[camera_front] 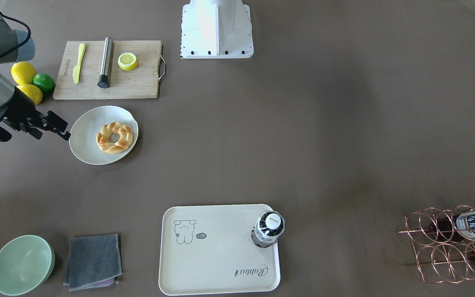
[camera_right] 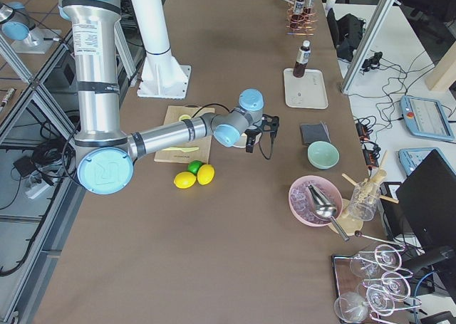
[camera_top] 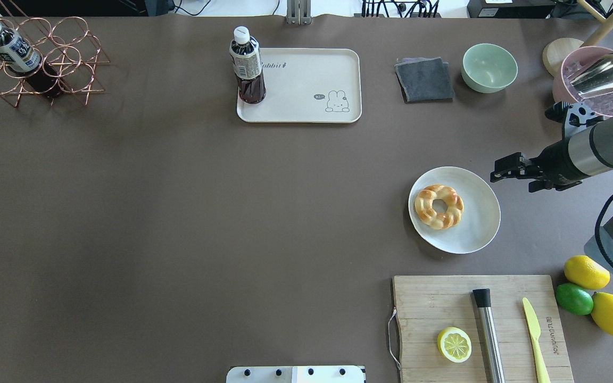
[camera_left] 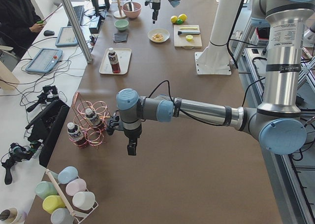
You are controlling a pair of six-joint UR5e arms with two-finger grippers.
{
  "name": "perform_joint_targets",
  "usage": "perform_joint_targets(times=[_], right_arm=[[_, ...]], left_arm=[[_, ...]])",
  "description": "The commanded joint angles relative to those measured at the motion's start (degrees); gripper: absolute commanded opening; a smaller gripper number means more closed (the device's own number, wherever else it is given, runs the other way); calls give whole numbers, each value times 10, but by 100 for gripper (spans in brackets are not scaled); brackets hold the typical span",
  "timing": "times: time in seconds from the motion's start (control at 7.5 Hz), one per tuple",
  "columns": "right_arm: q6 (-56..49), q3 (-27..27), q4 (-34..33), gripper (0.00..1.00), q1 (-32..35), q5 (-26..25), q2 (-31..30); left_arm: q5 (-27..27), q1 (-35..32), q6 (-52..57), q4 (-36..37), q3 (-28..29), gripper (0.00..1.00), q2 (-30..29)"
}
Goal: Place donut on tray
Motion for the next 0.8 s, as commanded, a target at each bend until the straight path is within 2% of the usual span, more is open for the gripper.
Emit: perform_joint_targets(times=[0.0, 0.4, 0.53, 0.67], right_arm=[[31, -15, 28, 100, -48, -31, 1], [32, -23, 28, 100, -70, -45, 3], [32, -23, 28, 96, -71, -45, 1], [33, -23, 28, 64, -71, -45, 0]], left_arm=[[0, 0, 0, 0, 0, 98, -2], [0, 0, 1, 0, 0, 98, -2], [1, 0, 1, 0, 0, 98, -2], [1, 0, 2, 0, 1, 98, -2]])
